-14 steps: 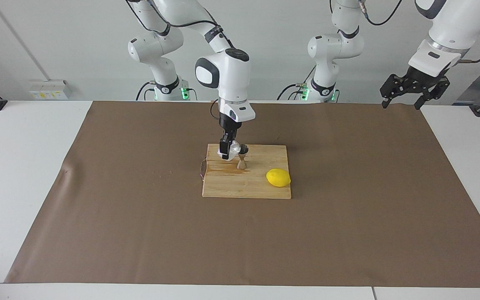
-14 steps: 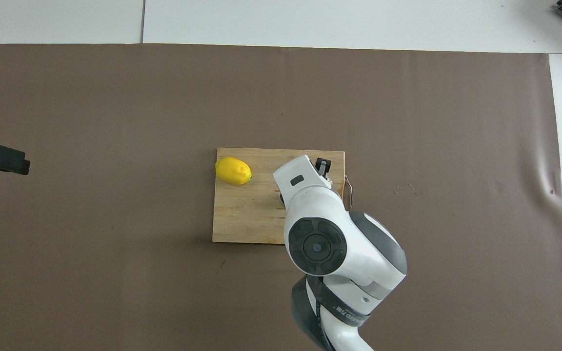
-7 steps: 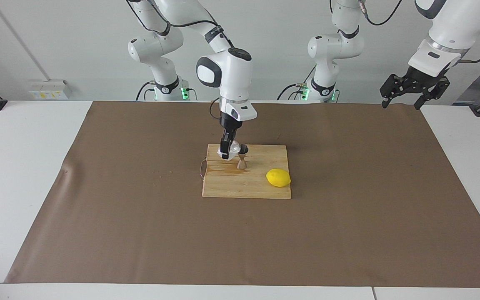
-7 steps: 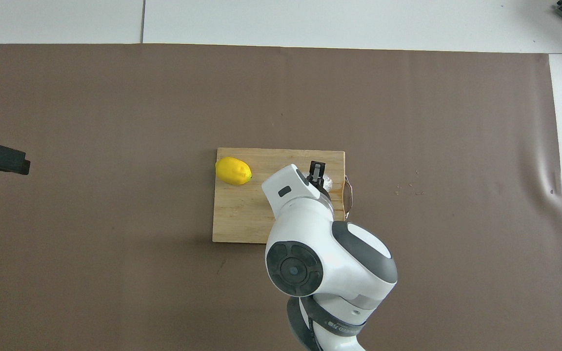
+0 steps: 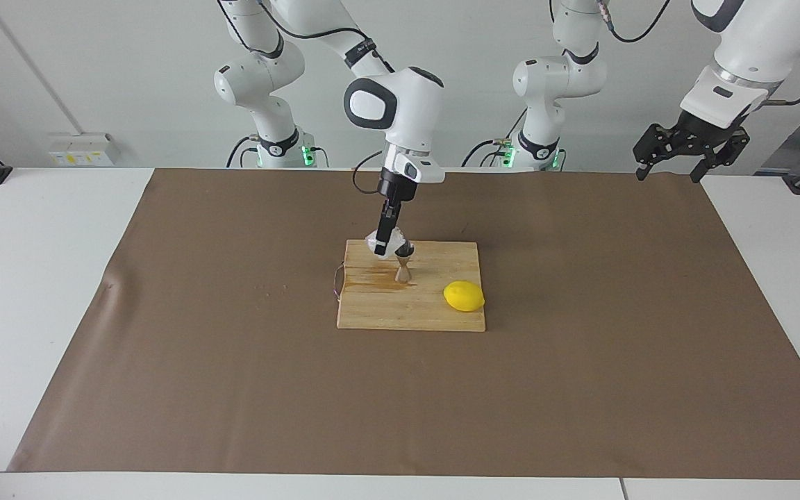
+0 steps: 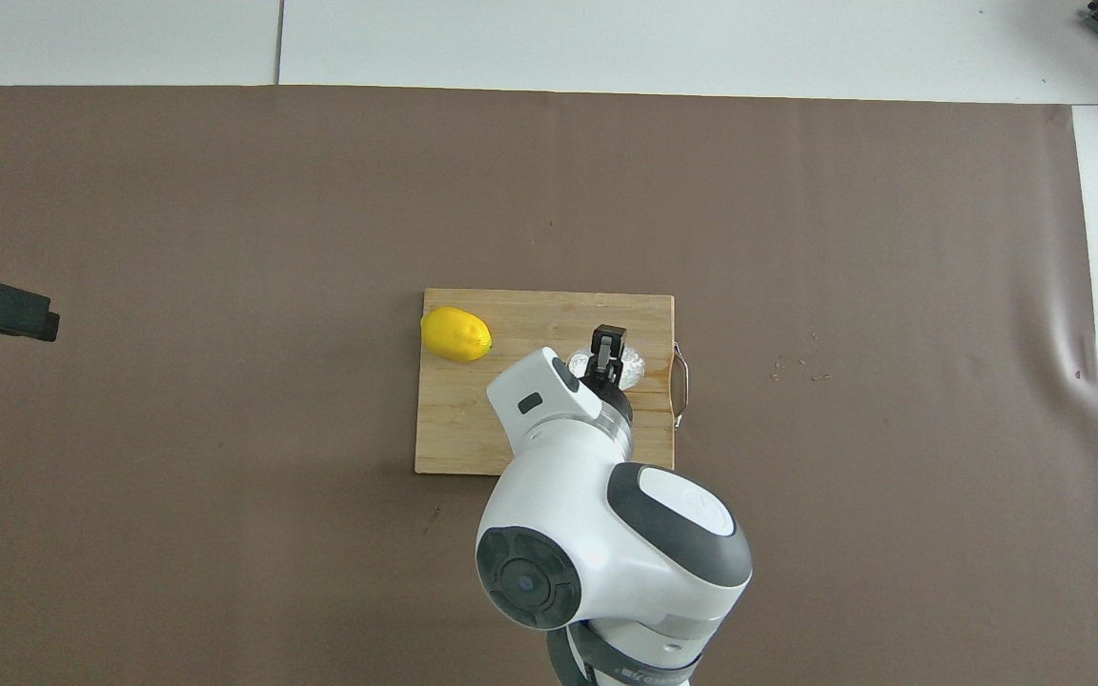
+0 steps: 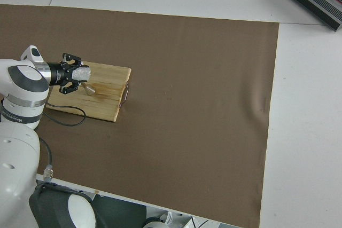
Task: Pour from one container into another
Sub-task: 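Tilt the white cup with the right gripper to pour into the metal cup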
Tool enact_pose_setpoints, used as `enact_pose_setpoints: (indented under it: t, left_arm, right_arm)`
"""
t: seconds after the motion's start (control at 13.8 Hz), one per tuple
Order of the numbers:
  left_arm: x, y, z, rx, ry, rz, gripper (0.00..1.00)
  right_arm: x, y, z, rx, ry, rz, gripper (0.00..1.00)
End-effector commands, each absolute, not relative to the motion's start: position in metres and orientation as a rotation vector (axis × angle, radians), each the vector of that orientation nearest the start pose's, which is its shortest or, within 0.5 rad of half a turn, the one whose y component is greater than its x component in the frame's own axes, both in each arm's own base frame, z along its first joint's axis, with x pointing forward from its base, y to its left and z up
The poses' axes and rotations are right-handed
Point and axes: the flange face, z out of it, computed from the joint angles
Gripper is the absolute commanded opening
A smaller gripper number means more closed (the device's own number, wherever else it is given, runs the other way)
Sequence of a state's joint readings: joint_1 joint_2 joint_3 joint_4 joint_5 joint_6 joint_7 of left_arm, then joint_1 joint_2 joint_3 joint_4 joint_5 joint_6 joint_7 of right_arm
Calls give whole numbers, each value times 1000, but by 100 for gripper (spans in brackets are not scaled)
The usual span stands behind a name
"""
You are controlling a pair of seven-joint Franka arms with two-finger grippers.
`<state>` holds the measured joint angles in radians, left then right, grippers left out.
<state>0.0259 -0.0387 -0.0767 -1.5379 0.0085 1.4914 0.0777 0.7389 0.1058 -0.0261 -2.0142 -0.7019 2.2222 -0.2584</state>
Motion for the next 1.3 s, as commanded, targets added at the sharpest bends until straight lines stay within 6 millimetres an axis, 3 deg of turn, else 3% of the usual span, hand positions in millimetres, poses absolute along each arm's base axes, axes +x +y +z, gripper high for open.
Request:
enact_pose_setpoints:
  t: [0.0, 1.23]
  left_arm:
    - [532, -27, 653, -3133, 207, 15, 100]
    - [532, -27, 653, -3133, 209, 7, 100]
  right_arm:
    - [455, 367, 419, 1964, 1614, 301, 30]
    - [450, 368, 413, 1832, 1569, 263, 29]
